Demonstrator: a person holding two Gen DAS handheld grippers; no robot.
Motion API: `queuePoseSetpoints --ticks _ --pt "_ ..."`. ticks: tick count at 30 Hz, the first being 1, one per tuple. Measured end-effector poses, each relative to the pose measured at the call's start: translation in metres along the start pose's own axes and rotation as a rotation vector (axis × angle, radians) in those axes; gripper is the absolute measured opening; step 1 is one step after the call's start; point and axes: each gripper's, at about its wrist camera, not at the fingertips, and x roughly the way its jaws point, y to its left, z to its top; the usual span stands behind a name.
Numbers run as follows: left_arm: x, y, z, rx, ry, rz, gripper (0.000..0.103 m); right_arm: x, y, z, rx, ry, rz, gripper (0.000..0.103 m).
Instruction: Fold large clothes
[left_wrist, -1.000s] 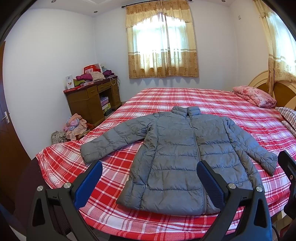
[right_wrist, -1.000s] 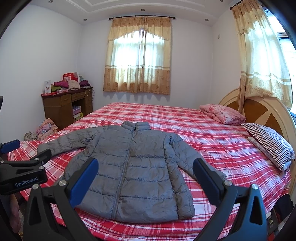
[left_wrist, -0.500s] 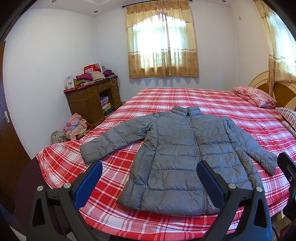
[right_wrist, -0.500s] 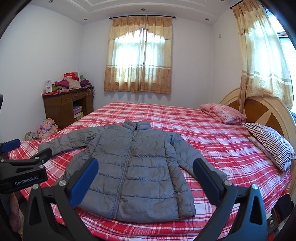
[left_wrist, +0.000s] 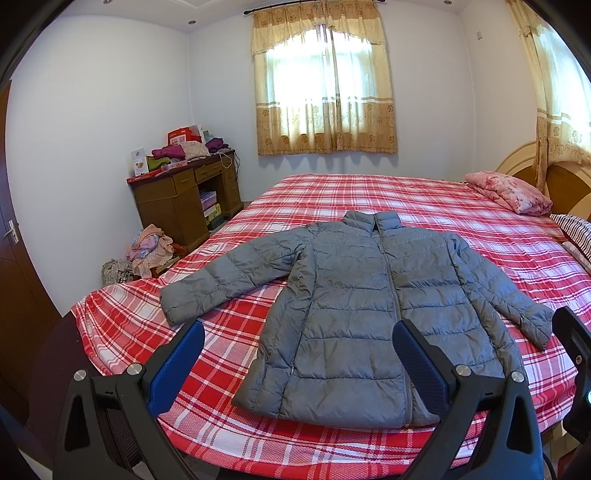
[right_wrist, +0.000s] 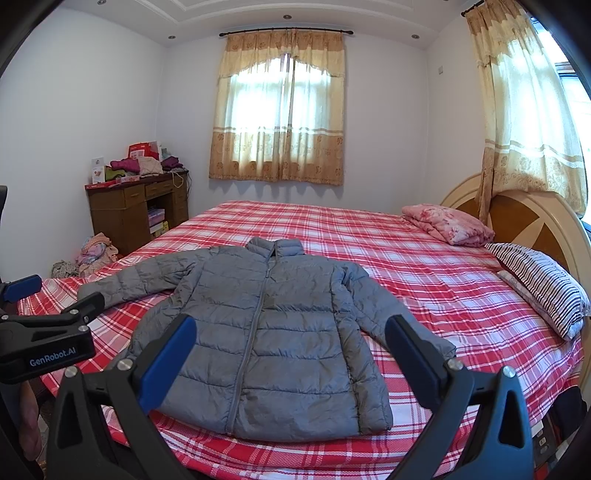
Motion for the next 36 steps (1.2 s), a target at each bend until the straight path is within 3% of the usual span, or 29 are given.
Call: queuePoseSetpoints --ticks 27,36 --pt "0.013 0.0 -0.002 -0.002 0.044 -0.008 0.102 0.007 -0.003 -0.006 0.008 0.033 0.03 0.103" --pt "0.038 -0.006 -0.009 0.033 0.084 -0.04 0.102 0.044 -0.014 -0.022 0.011 0.093 0.131 0.103"
